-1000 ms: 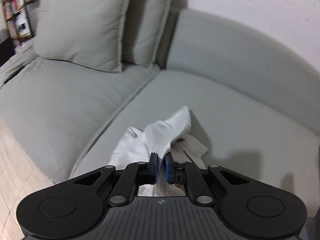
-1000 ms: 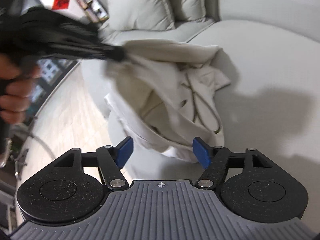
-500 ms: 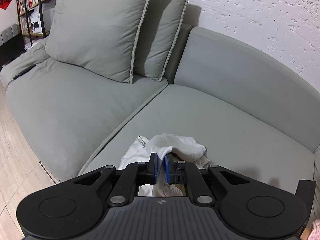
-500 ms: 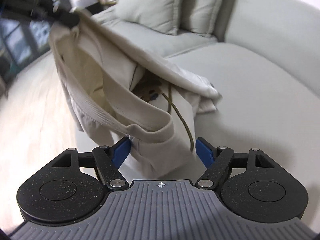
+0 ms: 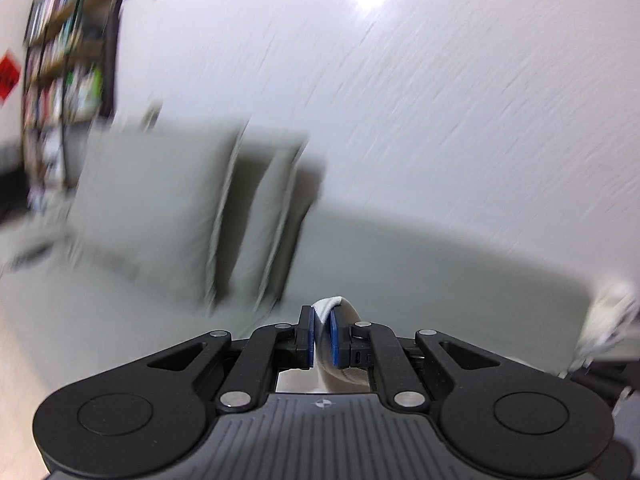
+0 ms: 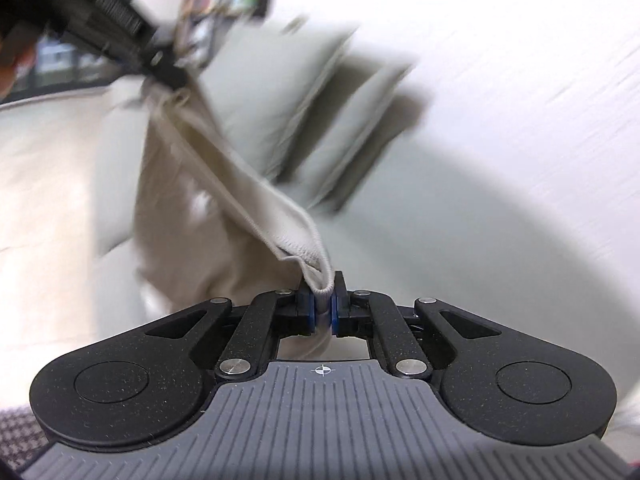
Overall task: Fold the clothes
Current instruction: 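Lift the shirt high with both grippers and shake it out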
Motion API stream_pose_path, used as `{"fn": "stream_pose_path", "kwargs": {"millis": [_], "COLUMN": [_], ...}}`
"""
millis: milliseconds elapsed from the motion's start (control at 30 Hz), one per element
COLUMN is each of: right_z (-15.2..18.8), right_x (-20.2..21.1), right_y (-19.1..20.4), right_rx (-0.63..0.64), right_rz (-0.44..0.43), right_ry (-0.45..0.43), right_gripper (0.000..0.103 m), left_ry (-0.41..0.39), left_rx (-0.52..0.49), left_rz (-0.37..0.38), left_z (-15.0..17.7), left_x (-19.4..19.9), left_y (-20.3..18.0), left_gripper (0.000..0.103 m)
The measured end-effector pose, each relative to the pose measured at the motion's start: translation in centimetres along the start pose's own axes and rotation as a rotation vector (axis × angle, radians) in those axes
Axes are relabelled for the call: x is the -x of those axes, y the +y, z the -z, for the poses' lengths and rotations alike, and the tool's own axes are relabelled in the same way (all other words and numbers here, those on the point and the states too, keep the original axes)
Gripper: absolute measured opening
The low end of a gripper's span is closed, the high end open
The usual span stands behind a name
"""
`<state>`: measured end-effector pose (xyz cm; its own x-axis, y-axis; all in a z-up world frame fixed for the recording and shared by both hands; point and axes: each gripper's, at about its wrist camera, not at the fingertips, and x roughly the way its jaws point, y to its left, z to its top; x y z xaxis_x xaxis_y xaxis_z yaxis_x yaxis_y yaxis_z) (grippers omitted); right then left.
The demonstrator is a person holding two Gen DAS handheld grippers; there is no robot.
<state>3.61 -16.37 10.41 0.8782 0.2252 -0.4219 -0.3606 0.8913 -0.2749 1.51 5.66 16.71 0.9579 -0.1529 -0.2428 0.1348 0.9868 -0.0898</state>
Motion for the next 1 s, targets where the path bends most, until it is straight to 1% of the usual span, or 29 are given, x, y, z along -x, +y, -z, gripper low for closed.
{"fn": "stream_pose_path", "kwargs": {"millis": [33, 67, 100, 167, 267, 367, 400, 533, 600, 700, 767, 833, 867, 900, 967, 1000], "right_z": [-1.1, -2.7, -3.8, -6.2, -8.5, -9.8, -10.0, -10.8, -11.4, -10.5, -9.1, -6.5, -5.1, -3.6, -1.3, -0.7], "right_x": [1.9, 4.6, 6.6, 11.4, 17.2, 22.8, 24.1, 29.6, 31.9, 31.5, 29.3, 25.3, 23.2, 20.8, 16.0, 14.0], "right_y": [-1.1, -2.6, -3.6, -5.5, -7.2, -8.6, -8.8, -10.2, -10.6, -12.0, -13.2, -14.3, -14.8, -15.4, -16.5, -17.1], "right_rx": [0.008, 0.019, 0.030, 0.077, 0.129, 0.175, 0.187, 0.211, 0.208, 0.197, 0.181, 0.156, 0.144, 0.135, 0.150, 0.151], "right_rz": [0.052, 0.121, 0.170, 0.271, 0.352, 0.395, 0.404, 0.440, 0.447, 0.447, 0.434, 0.414, 0.403, 0.404, 0.430, 0.433], "right_ry": [-0.033, -0.078, -0.108, -0.163, -0.204, -0.213, -0.212, -0.199, -0.179, -0.113, -0.059, 0.008, 0.043, 0.077, 0.133, 0.154], "right_gripper": [0.006, 0.006, 0.006, 0.007, 0.007, 0.007, 0.007, 0.007, 0.007, 0.007, 0.007, 0.007, 0.007, 0.007, 0.007, 0.006], "left_ry": [-0.053, -0.111, -0.182, -0.259, -0.337, -0.372, -0.383, -0.401, -0.394, -0.352, -0.272, -0.201, -0.152, -0.128, -0.110, -0.111], "left_rx": [-0.010, -0.020, -0.029, -0.029, -0.031, -0.034, -0.038, -0.057, -0.072, -0.092, -0.110, -0.115, -0.124, -0.146, -0.207, -0.211], "left_rz": [0.018, 0.038, 0.065, 0.109, 0.171, 0.222, 0.240, 0.287, 0.302, 0.310, 0.304, 0.288, 0.261, 0.228, 0.167, 0.154], "left_z": [-1.0, -2.0, -3.3, -4.7, -6.1, -6.6, -6.8, -7.1, -7.4, -7.0, -5.9, -4.8, -3.6, -2.7, -1.8, -2.2], "left_x": [1.5, 3.1, 5.4, 8.3, 12.1, 14.1, 14.6, 15.0, 14.5, 12.9, 9.7, 6.1, 3.0, 0.5, -3.9, -5.4], "left_y": [-1.2, -2.6, -4.2, -6.1, -8.2, -9.7, -10.3, -12.5, -13.6, -15.0, -16.7, -17.7, -18.8, -20.0, -22.3, -23.1], "left_gripper": [0.007, 0.007, 0.007, 0.008, 0.008, 0.008, 0.008, 0.008, 0.008, 0.008, 0.008, 0.009, 0.009, 0.008, 0.008, 0.008]}}
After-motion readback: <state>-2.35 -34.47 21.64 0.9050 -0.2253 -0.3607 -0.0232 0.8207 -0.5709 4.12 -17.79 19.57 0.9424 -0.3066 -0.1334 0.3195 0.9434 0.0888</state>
